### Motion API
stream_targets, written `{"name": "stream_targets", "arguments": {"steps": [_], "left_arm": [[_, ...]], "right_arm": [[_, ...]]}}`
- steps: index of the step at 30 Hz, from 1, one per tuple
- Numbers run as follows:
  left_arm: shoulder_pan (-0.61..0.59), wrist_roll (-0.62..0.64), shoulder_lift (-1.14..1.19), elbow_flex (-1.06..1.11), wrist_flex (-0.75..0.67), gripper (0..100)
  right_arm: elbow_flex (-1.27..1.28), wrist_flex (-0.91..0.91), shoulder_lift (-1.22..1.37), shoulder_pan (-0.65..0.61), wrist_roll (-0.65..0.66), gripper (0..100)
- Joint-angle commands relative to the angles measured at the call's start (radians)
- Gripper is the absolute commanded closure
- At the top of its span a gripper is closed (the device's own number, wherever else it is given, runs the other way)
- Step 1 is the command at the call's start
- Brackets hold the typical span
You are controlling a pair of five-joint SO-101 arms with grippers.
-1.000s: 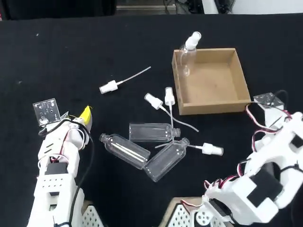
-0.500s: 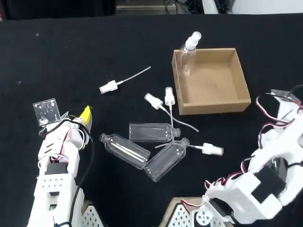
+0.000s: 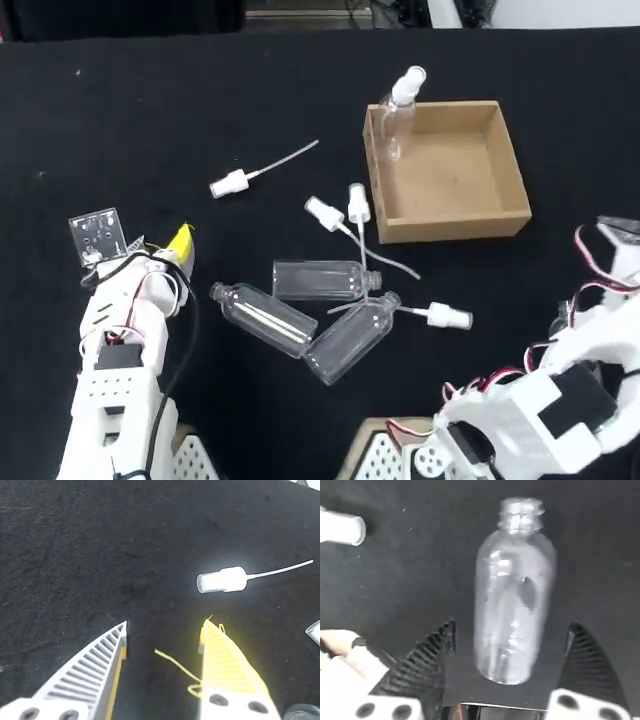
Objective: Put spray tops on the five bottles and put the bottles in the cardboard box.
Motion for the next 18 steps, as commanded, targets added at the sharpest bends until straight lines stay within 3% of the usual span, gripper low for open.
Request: {"name": "stream_targets", "arguments": {"steps": [1,8,14,16,18], "left_arm": [[0.002,0.003,-0.017,-0.039,-0.021,77],[0.002,0.003,-0.017,-0.039,-0.021,77],[0.004,0.003,-0.017,-0.039,-0.021,77],[0.004,0.003,-0.017,-0.039,-0.021,77],[0.004,0.003,-0.017,-0.039,-0.021,77]], "right_arm": [[0.038,-0.034,-0.004,-0.051,-0.023,69.8],[0.173,-0.339,-0.005,-0.023,-0.031,69.8],[0.217,-0.459,-0.005,-0.028,-0.028,70.4],[0.217,-0.483,-0.005,-0.028,-0.008,76.5],[0.217,-0.485,-0.004,-0.029,0.058,90.0]]}}
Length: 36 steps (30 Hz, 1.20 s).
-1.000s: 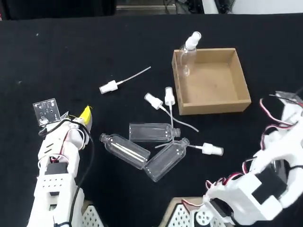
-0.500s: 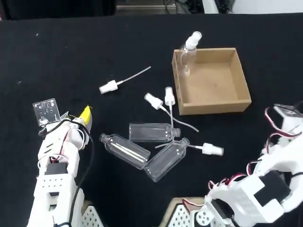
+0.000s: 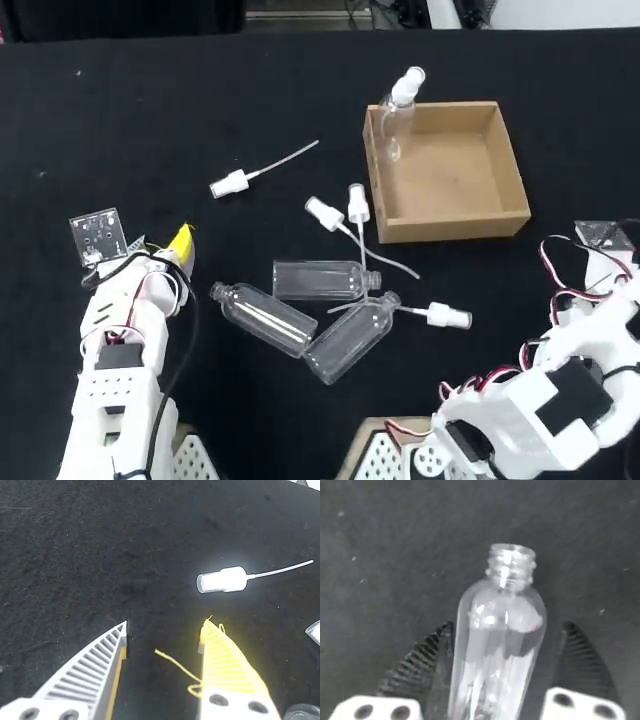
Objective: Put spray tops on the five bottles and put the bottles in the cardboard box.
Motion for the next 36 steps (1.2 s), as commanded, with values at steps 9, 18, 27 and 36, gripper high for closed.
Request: {"name": "stream_targets", "arguments": {"steps": [9,18,27,36], "left_arm": [[0.004,0.003,-0.017,-0.039,-0.021,77],[0.004,0.003,-0.017,-0.038,-0.021,77],[0.004,0.003,-0.017,-0.038,-0.021,77],[0.004,0.003,-0.017,-0.038,-0.021,77]], "right_arm": [[-0.004,-0.026,-0.01,0.002,0.08,98.8],[-0.024,0.114,-0.013,-0.077,0.08,73.6],[-0.113,0.233,-0.004,-0.097,-0.012,76.6],[-0.033,0.233,-0.004,-0.095,0.029,76.9]]}}
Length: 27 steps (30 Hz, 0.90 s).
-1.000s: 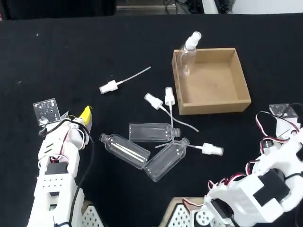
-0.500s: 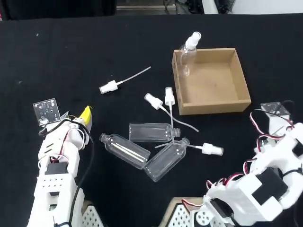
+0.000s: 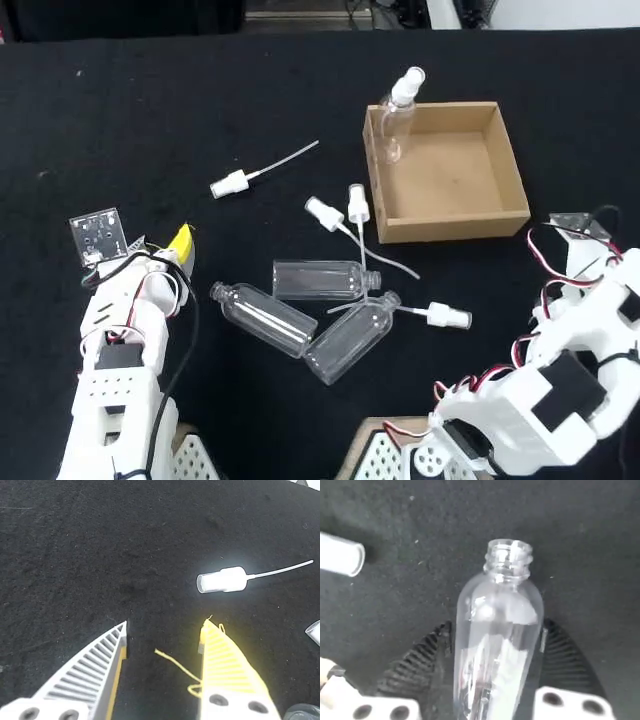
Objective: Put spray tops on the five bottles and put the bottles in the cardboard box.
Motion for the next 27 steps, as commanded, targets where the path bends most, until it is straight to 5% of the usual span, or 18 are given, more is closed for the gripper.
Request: {"name": "stream_targets", "arguments": {"steps": [1,4,7,12,16,24,27], "left_arm": [[0.004,0.003,-0.017,-0.038,-0.021,77],[0.004,0.003,-0.017,-0.038,-0.021,77],[0.002,0.003,-0.017,-0.038,-0.02,77],[-0.001,0.003,-0.017,-0.038,-0.02,77],[0.002,0.003,-0.017,-0.041,-0.014,77],[0.001,0.005,-0.017,-0.054,-0.005,77],[0.002,0.012,-0.006,-0.162,0.163,77]], "right_arm": [[0.018,0.012,-0.004,-0.017,0.017,76.9],[0.024,0.012,-0.004,-0.015,0.017,81.2],[0.028,0.012,-0.004,-0.018,0.018,98.2],[-0.022,0.06,-0.058,-0.02,0.014,98.7],[-0.163,0.272,-0.228,-0.066,-0.009,98.8],[-0.239,0.338,-0.682,-0.388,-0.336,98.8],[-0.242,0.318,-0.809,-0.559,-0.539,98.8]]}}
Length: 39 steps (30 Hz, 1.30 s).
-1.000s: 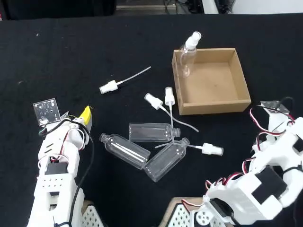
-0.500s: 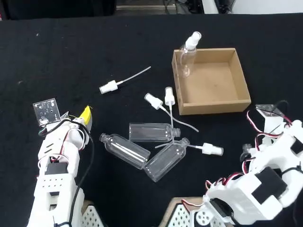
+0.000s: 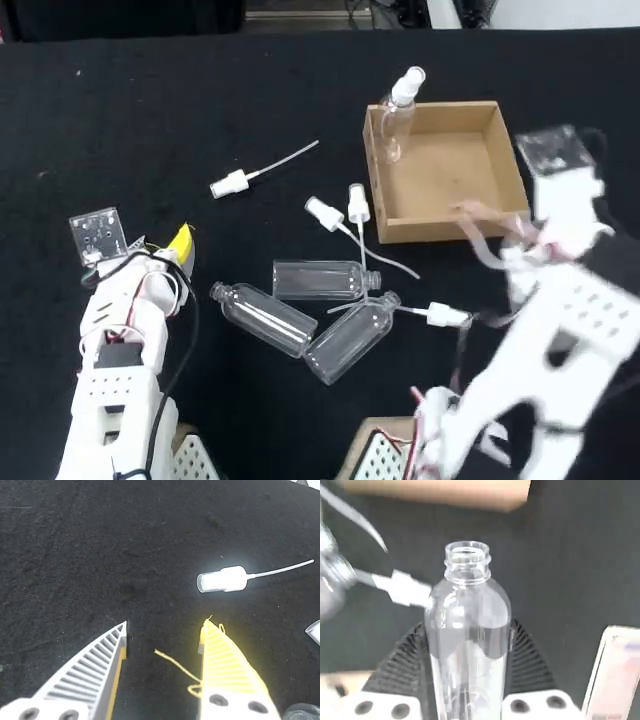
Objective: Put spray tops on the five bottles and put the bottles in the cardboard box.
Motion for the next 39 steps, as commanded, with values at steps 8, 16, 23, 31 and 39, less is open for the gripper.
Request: {"name": "stream_targets", "arguments": {"steps": [8,16,23,31,39], "left_arm": [[0.025,0.025,0.006,-0.315,0.316,77],[0.03,0.026,0.4,-0.536,0.354,77],[0.031,0.043,0.71,-0.808,0.502,77],[0.088,0.359,0.875,-0.98,0.514,75],[0.232,0.445,1.071,-1.199,0.514,68]], "right_arm": [[0.058,-0.181,-0.229,-0.514,-0.514,98.8],[0.341,-0.442,-0.289,-0.611,-0.62,98.8],[0.567,-0.56,-0.507,-0.606,-0.62,98.8],[0.685,-0.638,-0.584,-0.608,-0.628,98.8],[0.694,-0.631,-0.59,-0.601,-0.629,98.8]]}}
